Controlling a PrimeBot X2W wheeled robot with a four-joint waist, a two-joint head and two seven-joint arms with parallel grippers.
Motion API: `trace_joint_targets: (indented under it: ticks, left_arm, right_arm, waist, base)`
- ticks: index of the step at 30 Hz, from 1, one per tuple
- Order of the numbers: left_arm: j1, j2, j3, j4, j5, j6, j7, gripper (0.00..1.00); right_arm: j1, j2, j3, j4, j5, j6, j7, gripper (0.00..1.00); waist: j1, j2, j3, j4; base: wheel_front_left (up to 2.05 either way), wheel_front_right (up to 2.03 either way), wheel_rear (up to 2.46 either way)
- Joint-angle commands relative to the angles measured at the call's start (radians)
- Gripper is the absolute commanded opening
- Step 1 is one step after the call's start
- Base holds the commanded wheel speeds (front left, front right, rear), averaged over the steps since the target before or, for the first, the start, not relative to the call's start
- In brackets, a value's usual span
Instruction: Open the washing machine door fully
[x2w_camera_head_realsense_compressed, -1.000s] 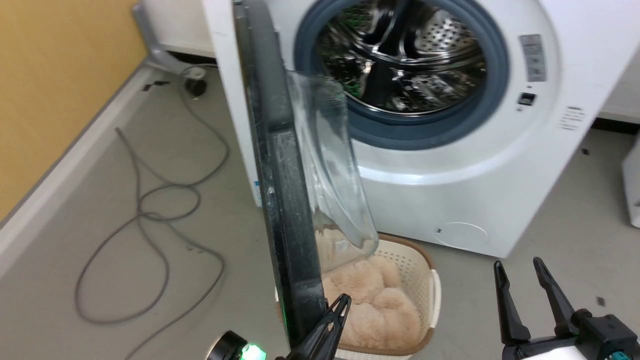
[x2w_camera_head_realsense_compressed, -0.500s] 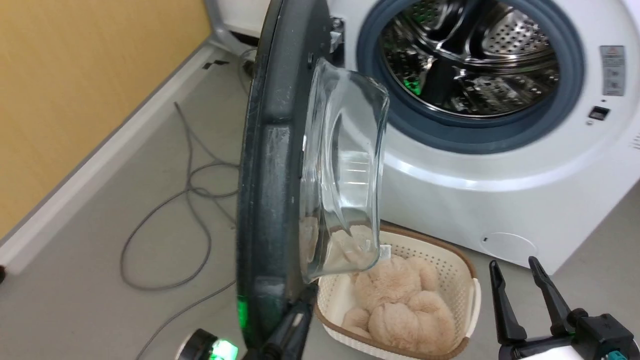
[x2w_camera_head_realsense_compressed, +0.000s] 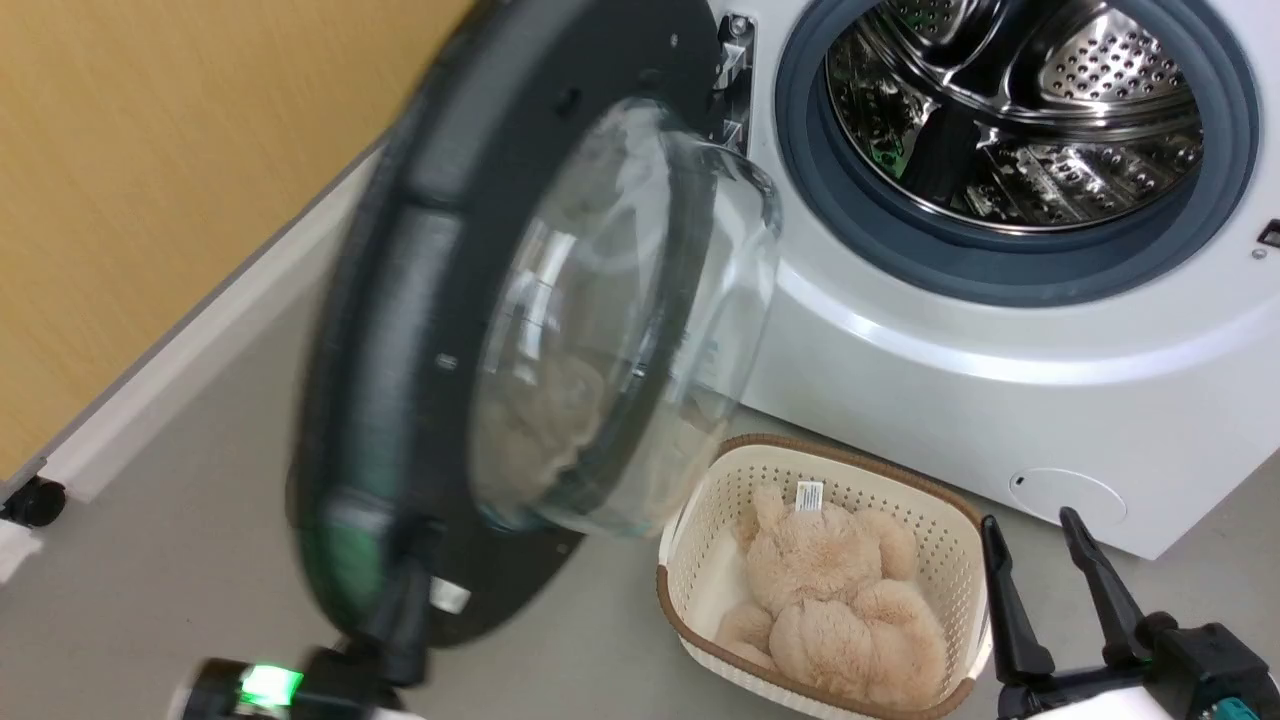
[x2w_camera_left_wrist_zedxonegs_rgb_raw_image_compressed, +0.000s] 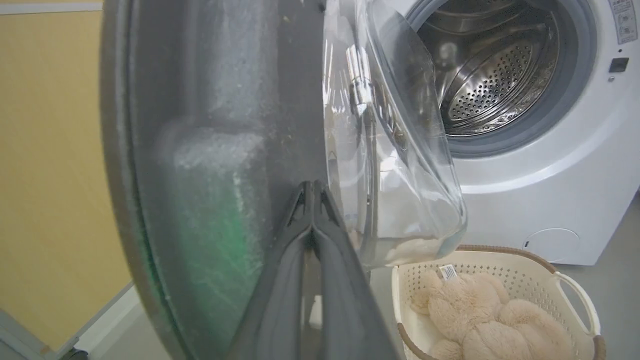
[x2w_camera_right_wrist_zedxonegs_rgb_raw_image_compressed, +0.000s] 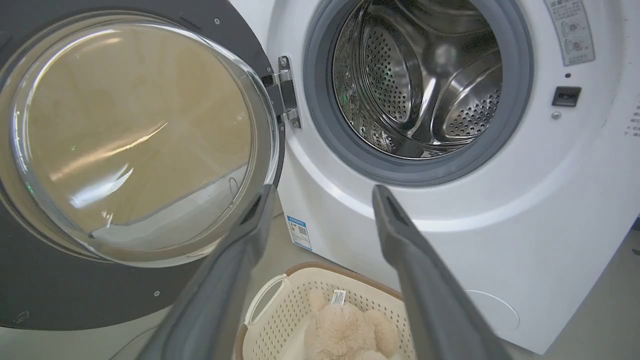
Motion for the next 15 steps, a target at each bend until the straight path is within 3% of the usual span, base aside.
trace_joint_targets:
  ticks: [1, 11, 15]
  left_arm:
    - [-0.013, 0.008, 0.038, 0.023, -0.026, 0.014, 0.003, 0.00]
    - [-0.084, -0.009, 0.233, 0.098, -0.120, 0.023, 0.003, 0.00]
    - [-0.118, -0.021, 0.324, 0.129, -0.149, 0.004, 0.003, 0.00]
  right_arm:
    - [-0.019, 0.003, 0.005, -0.003, -0.008, 0.001, -0.004, 1.00]
    - [-0.045, -0.014, 0.006, 0.002, -0.013, 0.001, -0.004, 1.00]
    - [-0.053, -0.021, 0.003, 0.004, -0.016, 0.001, -0.004, 1.00]
  waist:
    - [0.0000, -0.0001, 0.008, -0.005]
    - [0.0000, -0.0001, 0.051, -0.051]
    - [0.0000, -0.0001, 0.066, -0.083]
  base:
    - [0.00, 0.00, 0.00]
    - [0.00, 0.00, 0.00]
    - [0.00, 0.00, 0.00]
